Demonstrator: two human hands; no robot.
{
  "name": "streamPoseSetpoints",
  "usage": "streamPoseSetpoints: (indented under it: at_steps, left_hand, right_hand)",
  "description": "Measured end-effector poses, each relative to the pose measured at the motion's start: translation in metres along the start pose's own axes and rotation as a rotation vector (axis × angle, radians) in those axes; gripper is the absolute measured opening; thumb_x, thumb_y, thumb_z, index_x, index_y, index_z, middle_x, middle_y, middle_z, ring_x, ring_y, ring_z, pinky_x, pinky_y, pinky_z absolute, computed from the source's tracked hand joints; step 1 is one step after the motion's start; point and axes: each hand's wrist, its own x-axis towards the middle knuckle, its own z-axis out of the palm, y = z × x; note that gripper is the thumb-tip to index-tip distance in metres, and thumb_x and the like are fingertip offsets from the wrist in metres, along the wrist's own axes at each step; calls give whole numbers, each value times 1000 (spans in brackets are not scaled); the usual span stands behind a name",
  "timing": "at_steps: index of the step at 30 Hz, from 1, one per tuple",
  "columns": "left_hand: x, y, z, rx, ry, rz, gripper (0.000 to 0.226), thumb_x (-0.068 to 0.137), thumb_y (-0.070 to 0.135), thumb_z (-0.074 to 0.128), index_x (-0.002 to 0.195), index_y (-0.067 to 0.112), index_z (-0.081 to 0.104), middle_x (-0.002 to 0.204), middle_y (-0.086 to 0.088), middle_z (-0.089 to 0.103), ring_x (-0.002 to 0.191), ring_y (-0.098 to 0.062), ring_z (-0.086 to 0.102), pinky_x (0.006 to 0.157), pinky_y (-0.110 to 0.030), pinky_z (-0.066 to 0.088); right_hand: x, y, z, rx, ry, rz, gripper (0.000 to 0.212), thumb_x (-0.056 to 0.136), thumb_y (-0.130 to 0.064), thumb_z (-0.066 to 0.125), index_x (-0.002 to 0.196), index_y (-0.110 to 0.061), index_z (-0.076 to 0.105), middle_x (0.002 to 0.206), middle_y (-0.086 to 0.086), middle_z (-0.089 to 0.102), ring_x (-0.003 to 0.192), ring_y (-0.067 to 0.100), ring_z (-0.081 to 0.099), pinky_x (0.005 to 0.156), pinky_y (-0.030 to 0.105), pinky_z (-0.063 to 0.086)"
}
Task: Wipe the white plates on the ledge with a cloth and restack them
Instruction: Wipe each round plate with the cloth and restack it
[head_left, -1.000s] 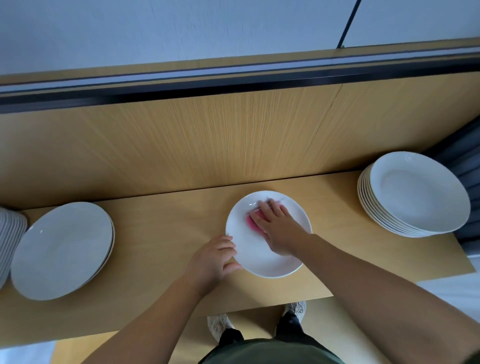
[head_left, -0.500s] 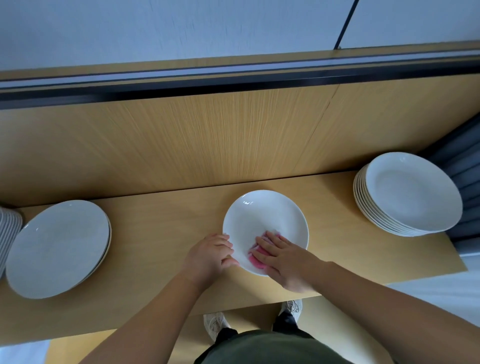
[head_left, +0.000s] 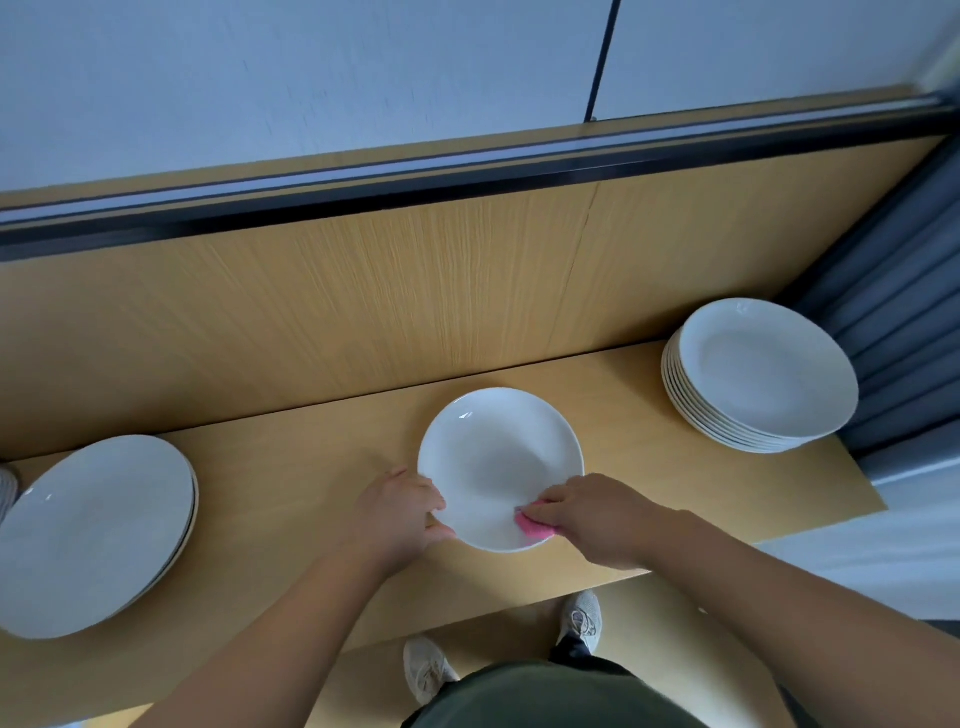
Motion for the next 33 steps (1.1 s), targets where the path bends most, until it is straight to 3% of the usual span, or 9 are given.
streamPoseSetpoints:
  at_steps: [4,7,10,15,18,20,24,30,33]
  left_hand:
    - [3,18,0,-80,-48,50,41,88,44,60,124,24,60,131,15,53,124,-6,43,100,-23,36]
    - [13,45,2,-98,-88,103,36,90,44,53,112,19,64,121,11,57,115,-10,50,94,-32,43]
    - [26,78,4,-31,-64,130,39,91,49,44,101,15,62,108,7,59,102,-15,53,81,-36,47]
    - [46,119,12,-2,-23,94,47,89,57,49,110,15,57,113,4,56,104,-18,53,82,-33,46]
    - [53,136,9,69,-52,-11,42,89,46,56,116,13,52,112,0,53,101,-21,55,81,-33,47]
    - [56,144,8,111,-73,-69,33,90,35,56,114,12,53,106,-2,51,96,-23,56,74,-32,45]
    - [57,152,5,139,-110,-97,17,89,13,49,104,10,58,90,-2,42,85,-24,59,65,-29,38]
    - [47,158,0,79,-141,-128,23,93,4,42,109,11,57,105,-6,61,96,-24,62,81,-31,48]
    - [42,156,-16,101,-130,-131,28,90,0,41,111,11,54,103,-7,62,92,-24,61,74,-31,44]
  right_hand:
    - [-18,10,-30,352,175,222,38,103,-52,28,135,-45,47,125,-19,58,111,10,54,94,27,44]
    - [-27,23,-41,437,283,282,42,100,-57,30,132,-42,53,118,-14,60,106,9,56,93,29,45]
    - [-37,35,-45,443,365,333,38,100,-50,38,131,-39,55,111,-8,52,89,16,59,86,33,49]
    - [-46,52,-51,458,355,343,28,101,-26,48,127,-29,57,99,-4,49,85,15,54,80,26,41]
    - [-47,60,-53,491,367,326,20,100,-23,46,90,-39,54,86,-7,51,76,12,53,73,27,40]
    - [-47,65,-52,499,350,318,23,101,-25,44,80,-33,48,81,-4,53,74,12,53,70,28,42]
    - [-46,71,-58,491,297,276,21,102,-25,42,82,-28,49,82,-4,53,73,11,52,66,25,39]
    - [-44,76,-72,479,310,230,20,101,-26,42,84,-36,43,87,-6,51,77,15,53,72,30,45]
    - [-44,79,-81,488,339,215,15,102,-27,40,91,-31,49,90,-5,52,77,16,55,72,29,46]
